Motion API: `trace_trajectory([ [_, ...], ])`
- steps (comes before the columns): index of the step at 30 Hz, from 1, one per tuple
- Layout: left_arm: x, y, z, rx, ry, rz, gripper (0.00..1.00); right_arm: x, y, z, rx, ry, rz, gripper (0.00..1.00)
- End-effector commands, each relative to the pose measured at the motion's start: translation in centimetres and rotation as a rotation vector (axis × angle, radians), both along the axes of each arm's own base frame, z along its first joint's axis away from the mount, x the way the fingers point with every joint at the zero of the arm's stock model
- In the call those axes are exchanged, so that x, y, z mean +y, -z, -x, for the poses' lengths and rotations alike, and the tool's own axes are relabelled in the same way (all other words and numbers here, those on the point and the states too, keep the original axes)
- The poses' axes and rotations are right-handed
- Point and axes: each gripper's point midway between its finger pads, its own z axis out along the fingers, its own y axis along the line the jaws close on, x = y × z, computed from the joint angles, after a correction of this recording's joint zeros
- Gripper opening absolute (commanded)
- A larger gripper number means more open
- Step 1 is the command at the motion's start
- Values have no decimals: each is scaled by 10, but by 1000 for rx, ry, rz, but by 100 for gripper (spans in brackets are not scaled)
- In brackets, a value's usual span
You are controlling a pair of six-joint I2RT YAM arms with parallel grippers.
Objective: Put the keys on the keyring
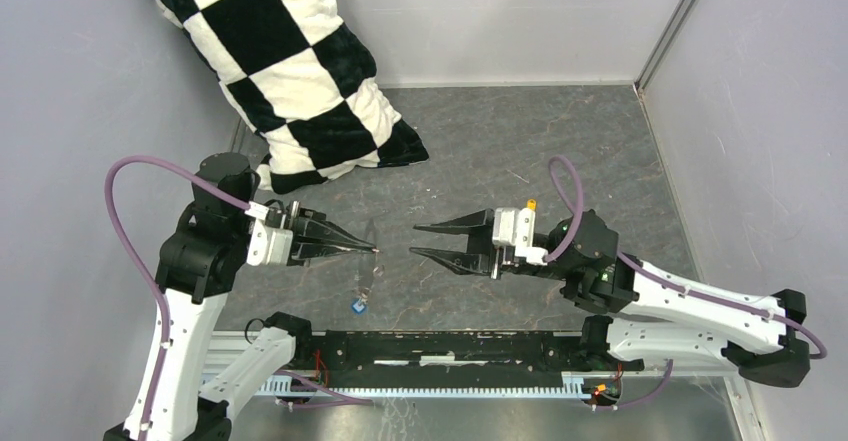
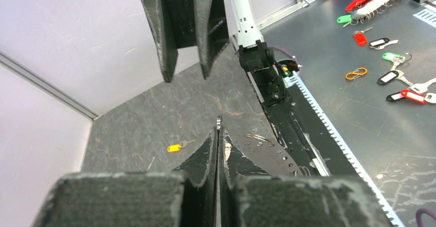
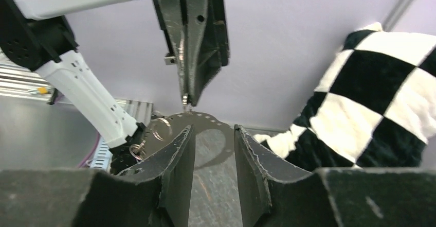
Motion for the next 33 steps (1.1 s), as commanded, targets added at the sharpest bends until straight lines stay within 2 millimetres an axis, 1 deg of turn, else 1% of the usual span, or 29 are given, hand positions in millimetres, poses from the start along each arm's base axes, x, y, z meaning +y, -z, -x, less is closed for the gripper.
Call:
trace_trajectory([
  [1,0,-23,18,-94,127,77,2,12,-6,19,-8,-123,-25,39],
  [4,0,-25,18,-118,129,84,2,19,-8,27,-10,-176,-28,39],
  [9,0,-30,20,-133,135,88,2,26,-9,26,-21,-178,-32,38],
  [14,0,-31,23,-111,145,82,2,27,-16,25,-27,-168,-73,38],
  [21,0,-31,24,-114,149,83,2,33,-20,19,-14,-147,-110,32],
  [30,0,-30,26,-110,148,81,2,41,-17,22,-9,-175,-99,27],
  [32,1,-30,26,-110,148,81,2,43,-17,21,-6,-169,-95,24],
  [33,1,-30,26,-111,148,81,2,44,-16,19,-1,-161,-91,20],
])
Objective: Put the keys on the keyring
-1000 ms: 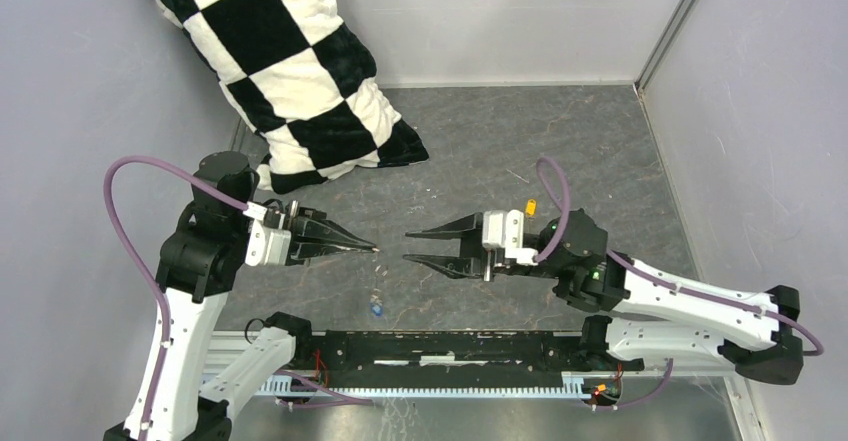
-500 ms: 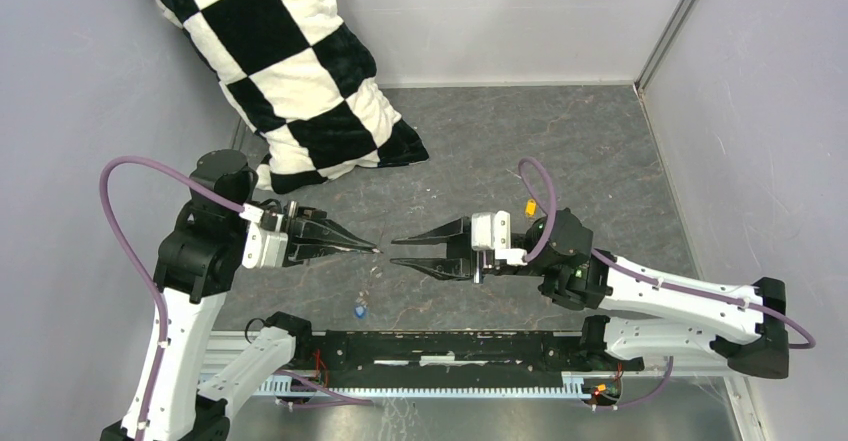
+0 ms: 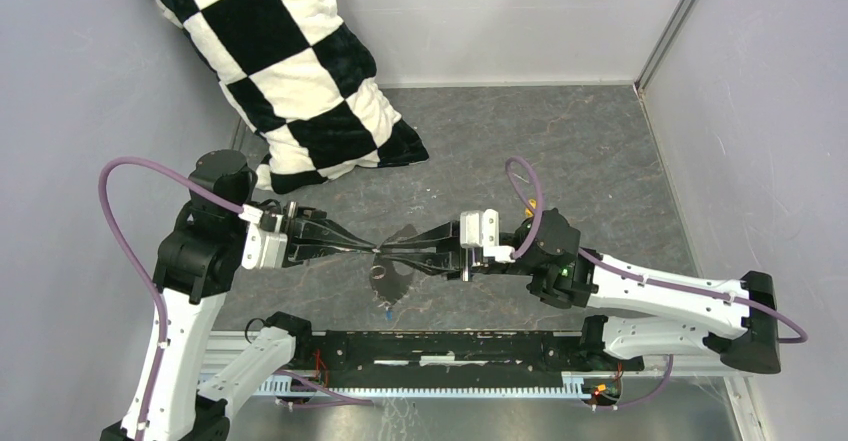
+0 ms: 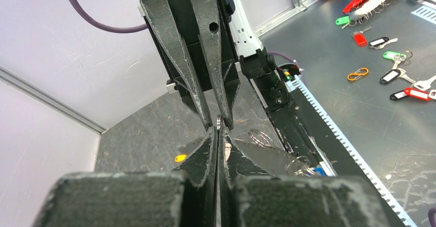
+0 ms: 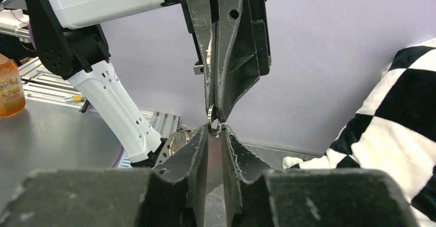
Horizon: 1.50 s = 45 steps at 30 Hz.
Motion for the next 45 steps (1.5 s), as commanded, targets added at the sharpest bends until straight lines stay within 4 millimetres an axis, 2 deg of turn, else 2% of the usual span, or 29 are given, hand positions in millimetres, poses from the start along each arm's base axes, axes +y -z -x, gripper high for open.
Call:
trace_trajectory([
  [1,3,-17,22,-50,104,50,2,-1,-26,0,-2,8,-63,16],
  [5,3,-11,19,-39,80,39,2,-3,-27,-9,7,59,-57,1],
  [6,2,-8,16,-33,59,30,5,-3,-26,-11,10,74,-48,1],
  [8,1,3,4,-15,-5,3,17,-5,-23,-17,18,108,-18,1],
  [10,1,15,-7,6,-80,-29,35,-7,-16,-24,22,152,29,1],
  [14,4,36,-29,48,-218,-88,50,-16,1,-37,21,235,139,1],
  [17,7,46,-41,45,-284,-114,51,-22,9,-44,17,281,210,1],
  [20,8,51,-47,26,-310,-126,46,-23,17,-46,11,293,285,1],
  [27,3,52,-40,39,-234,-108,34,-13,21,-51,17,298,403,1],
  [39,5,61,-55,53,-302,-144,42,-2,29,-53,6,313,514,0],
  [45,3,63,-52,83,-273,-141,38,5,27,-50,-6,299,539,1],
])
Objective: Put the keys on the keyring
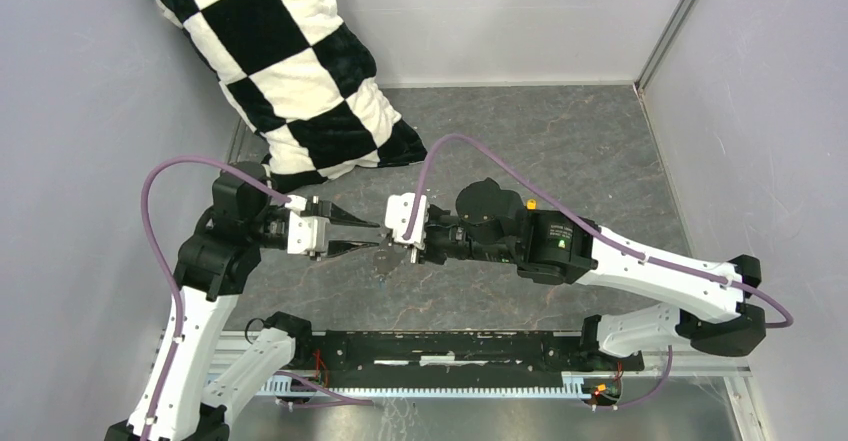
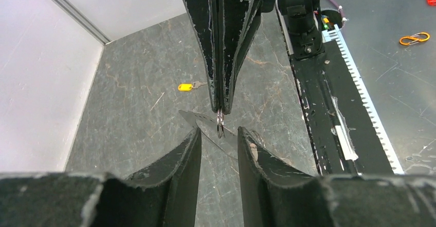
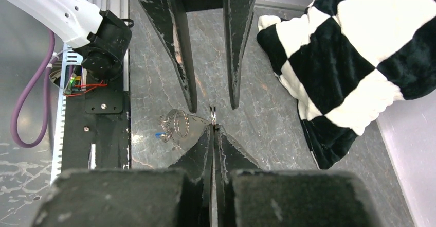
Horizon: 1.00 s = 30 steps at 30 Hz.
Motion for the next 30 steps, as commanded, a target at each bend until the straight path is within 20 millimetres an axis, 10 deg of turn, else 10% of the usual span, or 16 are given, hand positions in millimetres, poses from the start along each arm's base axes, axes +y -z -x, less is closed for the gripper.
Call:
trace_trajectory([
  [1,-3,-3,1,1,24,13,36,4,-35,-2,-44,17,-63,1],
  [15,-5,-3,3,-5,55,24,2,12,-42,7,-42,-18,-78,1],
  [18,-6,-3,4,-8,74,30,2,9,-52,8,-41,-14,-124,27],
  [22,-9,-12,16,-81,163,73,2,-14,-63,11,-65,7,-241,44],
  [30,-11,-52,31,-272,284,160,2,-62,-56,19,-99,29,-434,44],
])
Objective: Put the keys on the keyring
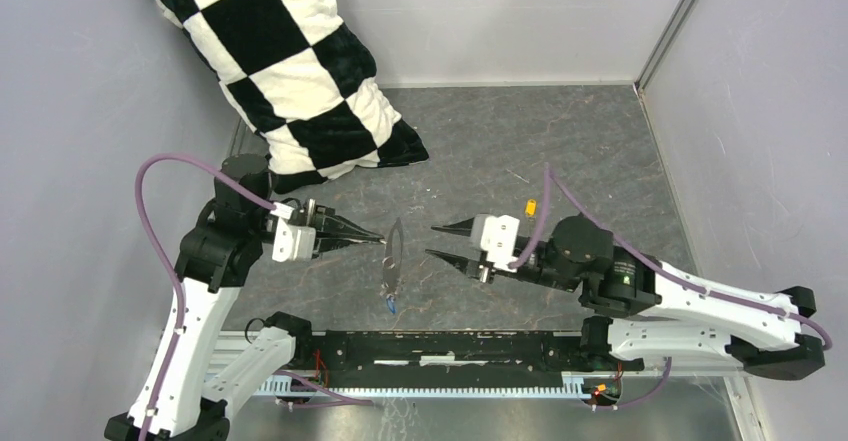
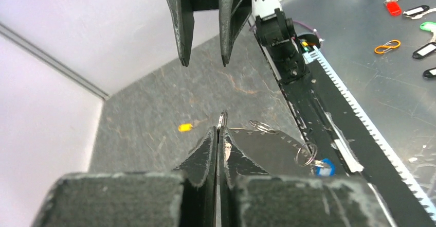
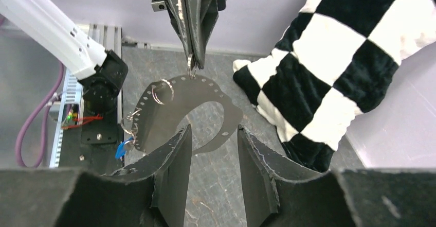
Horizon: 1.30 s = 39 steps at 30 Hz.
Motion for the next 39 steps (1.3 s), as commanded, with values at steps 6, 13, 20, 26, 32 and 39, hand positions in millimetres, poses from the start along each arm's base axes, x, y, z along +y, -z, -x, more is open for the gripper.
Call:
trace_trajectory([
  [6,-1,-64,27,-359,165,160,2,0,-43,6,-50,-27,-243,39],
  [13,3,-77,47,-388,231,182,2,17,-63,19,-94,-120,-304,38],
  [20,4,-77,53,-352,244,176,2,24,-71,34,-117,-214,-338,38],
  [26,3,-74,48,-231,238,149,2,30,-69,38,-115,-241,-351,38],
  [32,2,-71,44,-137,232,132,2,38,-68,37,-113,-246,-360,38],
  [39,1,-71,42,-114,232,128,2,45,-72,33,-121,-236,-385,34],
])
